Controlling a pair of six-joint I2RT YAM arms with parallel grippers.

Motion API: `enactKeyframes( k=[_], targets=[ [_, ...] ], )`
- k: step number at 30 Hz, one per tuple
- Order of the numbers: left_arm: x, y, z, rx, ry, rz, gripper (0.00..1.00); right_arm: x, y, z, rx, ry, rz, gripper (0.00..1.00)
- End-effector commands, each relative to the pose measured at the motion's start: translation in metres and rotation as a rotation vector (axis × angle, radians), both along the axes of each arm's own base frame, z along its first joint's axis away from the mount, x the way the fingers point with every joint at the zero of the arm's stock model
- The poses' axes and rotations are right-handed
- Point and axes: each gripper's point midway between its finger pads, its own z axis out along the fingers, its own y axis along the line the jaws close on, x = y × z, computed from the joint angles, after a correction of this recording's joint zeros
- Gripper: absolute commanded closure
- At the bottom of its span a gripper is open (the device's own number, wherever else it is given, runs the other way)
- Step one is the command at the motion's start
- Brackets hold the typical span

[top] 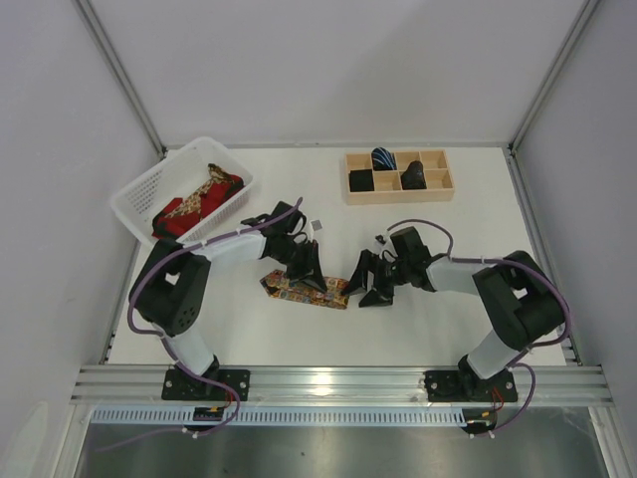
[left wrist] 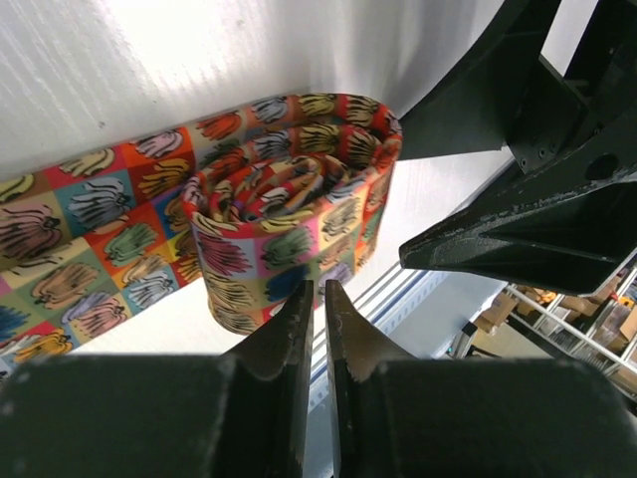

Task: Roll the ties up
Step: Roll the tie

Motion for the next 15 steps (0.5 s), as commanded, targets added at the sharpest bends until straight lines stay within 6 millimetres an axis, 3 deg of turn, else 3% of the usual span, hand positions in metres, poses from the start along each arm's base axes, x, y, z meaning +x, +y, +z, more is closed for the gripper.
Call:
enactKeyframes(
  k=[1, 11, 15],
  targets=[
    [0.014, 0.000, 0.000, -0.001, -0.052, 0.001, 0.86, 0.011, 0.015, 0.009, 0.053, -0.039, 0.022, 0.22],
    [0.014, 0.011, -0.017, 0.023, -0.035, 0.012, 0.87, 0.018, 0.037, -0.004, 0.090, -0.014, 0.032, 0.33],
    [0.012, 0.017, -0.023, 0.035, -0.029, 0.017, 0.87, 0.022, 0.041, -0.006, 0.095, -0.003, 0.031, 0.42]
  ],
)
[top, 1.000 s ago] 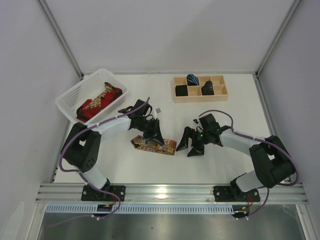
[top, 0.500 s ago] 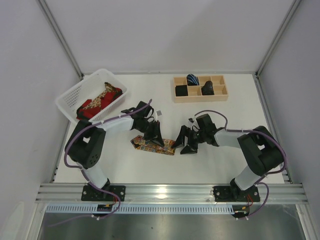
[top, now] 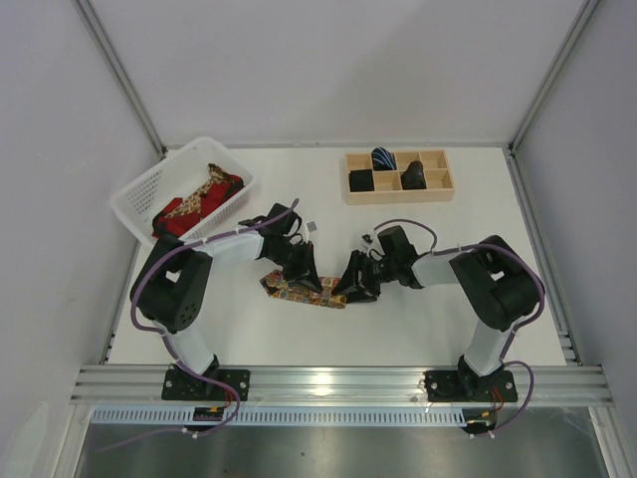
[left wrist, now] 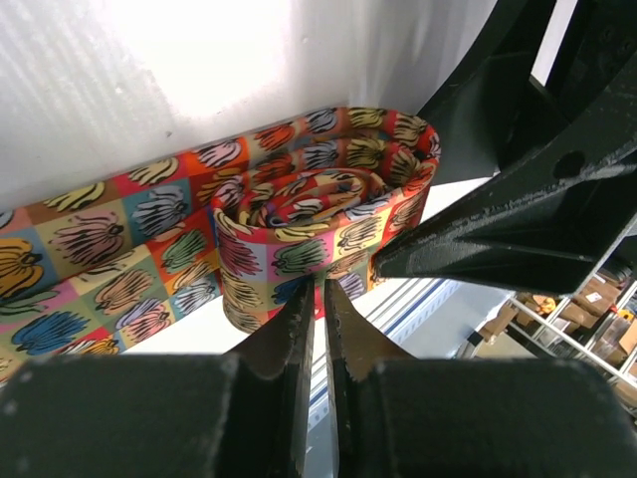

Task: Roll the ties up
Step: Roll the tie

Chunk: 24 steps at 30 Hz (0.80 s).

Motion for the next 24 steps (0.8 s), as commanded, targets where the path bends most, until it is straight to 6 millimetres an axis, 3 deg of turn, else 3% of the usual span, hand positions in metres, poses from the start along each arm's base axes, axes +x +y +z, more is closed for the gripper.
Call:
enactKeyframes(
  k=[1, 4, 14, 24],
  targets=[
    [0.003, 0.006, -0.009, 0.009, -0.030, -0.009, 0.87, 0.012, 0.010, 0.006, 0.027, -0.034, -0.003, 0.44],
    [0.002, 0.009, -0.013, 0.023, -0.032, -0.006, 0.87, 0.015, 0.012, 0.010, 0.028, -0.032, -0.002, 0.49],
    [0.002, -0.004, -0.016, 0.024, -0.033, -0.027, 0.87, 0.011, 0.012, 0.027, 0.007, 0.012, 0.014, 0.81],
    [-0.006, -0.044, -0.006, -0.003, -0.038, -0.109, 0.87, 0.000, -0.001, 0.051, -0.074, 0.046, 0.048, 0.92]
  ],
)
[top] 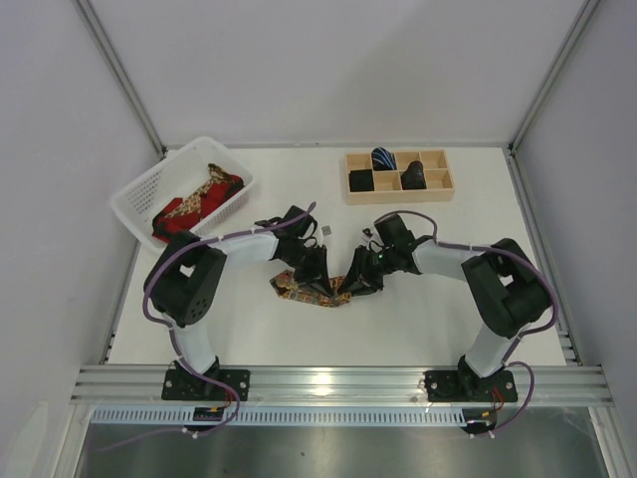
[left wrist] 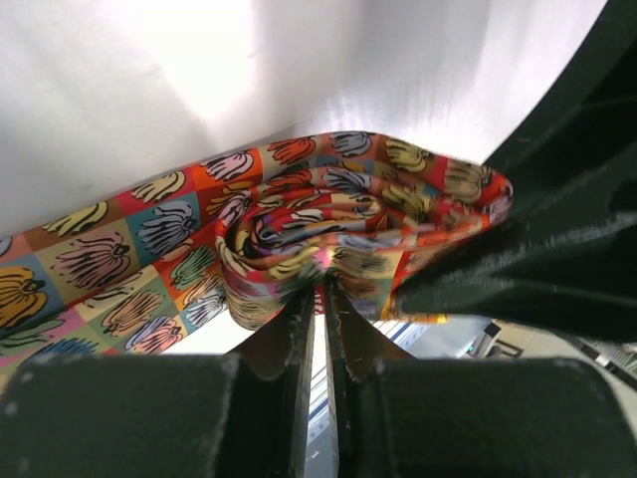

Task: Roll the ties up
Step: Roll the tie

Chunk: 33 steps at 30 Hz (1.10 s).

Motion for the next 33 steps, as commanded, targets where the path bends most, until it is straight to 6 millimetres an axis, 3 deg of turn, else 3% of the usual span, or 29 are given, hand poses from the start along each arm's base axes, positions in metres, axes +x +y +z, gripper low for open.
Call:
enactKeyframes(
  k=[1, 6, 8, 16, 25, 29, 33],
  targets=[
    [0.001, -0.024, 0.006, -0.020, -0.039, -0.045, 0.87, -0.003, -0.002, 0.027, -0.013, -0.007, 0.030, 0.93],
    [-0.006, -0.032, 0.004, -0.022, -0.035, -0.065, 0.87, -0.001, -0.001, 0.033, -0.080, 0.023, 0.025, 0.96],
    [-0.006, -0.031, 0.004, -0.017, -0.040, -0.063, 0.87, -0.005, -0.003, 0.026, -0.151, 0.045, 0.028, 0.98],
    [-0.008, -0.008, 0.007, 0.009, -0.076, -0.008, 0.86, 0.000, 0.011, 0.029, -0.315, 0.054, 0.008, 1.00],
    [0.004, 0.025, 0.013, 0.045, -0.122, 0.090, 0.85, -0.002, 0.018, 0.002, -0.529, 0.088, 0.005, 1.00],
    [0.013, 0.041, 0.014, 0.053, -0.133, 0.140, 0.85, 0.000, 0.024, 0.002, -0.544, 0.086, 0.010, 1.00],
    [0.016, 0.044, 0.012, 0.052, -0.130, 0.138, 0.85, 0.004, 0.026, 0.006, -0.539, 0.074, 0.002, 1.00]
  ],
)
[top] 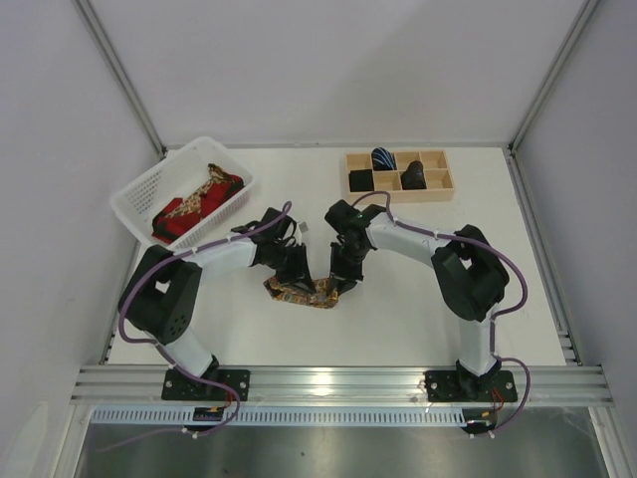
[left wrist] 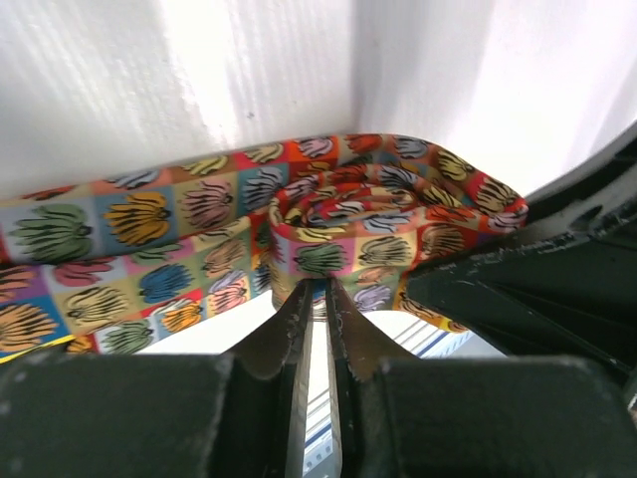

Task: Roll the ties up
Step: Roll the tie

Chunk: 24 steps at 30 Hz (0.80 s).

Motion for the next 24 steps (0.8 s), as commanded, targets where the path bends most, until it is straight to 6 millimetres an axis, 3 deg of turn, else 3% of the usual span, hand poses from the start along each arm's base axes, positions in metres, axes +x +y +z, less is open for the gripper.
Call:
enactKeyframes(
  k=[1, 9, 16, 24],
  targets=[
    [0.007, 0.003, 0.006, -0.007, -0.044, 0.002, 0.85, 0.005, 0.001, 0.005, -0.026, -0.017, -0.017, 1.00],
    [0.005, 0.006, -0.005, 0.023, -0.018, -0.006, 0.86, 0.006, 0.007, 0.010, 0.011, -0.021, -0.020, 1.00],
    [0.010, -0.008, -0.010, 0.012, -0.003, -0.026, 0.87, 0.007, 0.015, 0.019, 0.059, -0.028, -0.010, 1.00],
    [0.008, -0.049, 0.004, -0.066, -0.005, -0.090, 0.87, 0.009, 0.025, 0.032, 0.120, -0.036, 0.007, 1.00]
  ],
)
